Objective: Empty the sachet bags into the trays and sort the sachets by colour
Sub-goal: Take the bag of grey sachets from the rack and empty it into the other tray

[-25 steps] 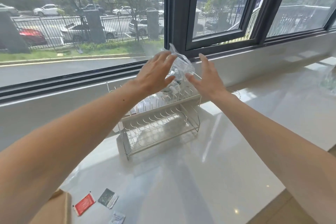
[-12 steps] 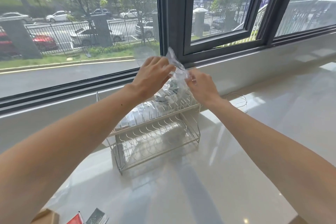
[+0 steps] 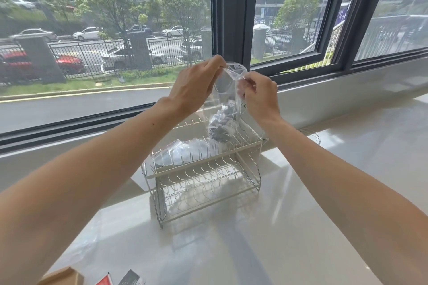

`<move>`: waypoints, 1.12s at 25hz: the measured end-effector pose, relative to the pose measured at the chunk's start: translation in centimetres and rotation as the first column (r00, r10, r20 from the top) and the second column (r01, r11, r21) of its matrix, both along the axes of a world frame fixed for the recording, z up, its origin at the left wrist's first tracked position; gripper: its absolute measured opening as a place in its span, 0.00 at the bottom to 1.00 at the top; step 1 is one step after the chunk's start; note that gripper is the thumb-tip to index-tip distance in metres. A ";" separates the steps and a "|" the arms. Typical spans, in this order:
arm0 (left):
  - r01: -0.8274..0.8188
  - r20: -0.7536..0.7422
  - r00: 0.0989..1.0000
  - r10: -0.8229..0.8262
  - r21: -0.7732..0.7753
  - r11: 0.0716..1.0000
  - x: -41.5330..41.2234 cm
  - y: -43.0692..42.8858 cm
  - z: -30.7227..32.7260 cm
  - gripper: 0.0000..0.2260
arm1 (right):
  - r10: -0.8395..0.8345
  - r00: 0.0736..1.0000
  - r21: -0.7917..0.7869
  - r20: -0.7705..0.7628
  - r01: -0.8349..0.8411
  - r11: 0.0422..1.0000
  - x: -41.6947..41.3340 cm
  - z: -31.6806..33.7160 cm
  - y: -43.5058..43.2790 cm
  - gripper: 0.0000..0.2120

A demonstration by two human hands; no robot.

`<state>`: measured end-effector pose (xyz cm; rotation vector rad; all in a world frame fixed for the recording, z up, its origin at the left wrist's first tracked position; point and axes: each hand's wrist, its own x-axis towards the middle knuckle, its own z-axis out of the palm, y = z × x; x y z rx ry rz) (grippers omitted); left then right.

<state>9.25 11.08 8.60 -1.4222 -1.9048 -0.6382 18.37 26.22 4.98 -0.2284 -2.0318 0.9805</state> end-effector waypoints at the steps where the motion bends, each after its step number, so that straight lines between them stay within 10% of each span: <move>1: 0.004 0.009 1.000 -0.004 0.037 0.999 0.3 -0.4 0.7 0.11 | -0.006 0.999 0.000 -0.037 0.006 1.000 0.3 0.7 -0.7 0.10; 8: 0.056 0.040 0.997 -0.065 0.190 0.980 2.8 -3.9 5.4 0.11 | -0.039 0.981 0.011 -0.192 0.042 0.999 2.5 5.6 -5.0 0.09; 18: 0.113 0.376 0.918 -0.124 0.052 0.992 9.7 -15.1 1.5 0.09 | 0.090 0.996 -0.270 0.008 -0.085 0.959 10.6 0.7 -15.9 0.07; 28: 0.051 0.531 0.846 -0.035 -0.015 0.999 14.6 -32.3 -5.7 0.16 | 0.133 0.985 -0.195 0.109 -0.110 0.975 14.1 -6.1 -32.6 0.06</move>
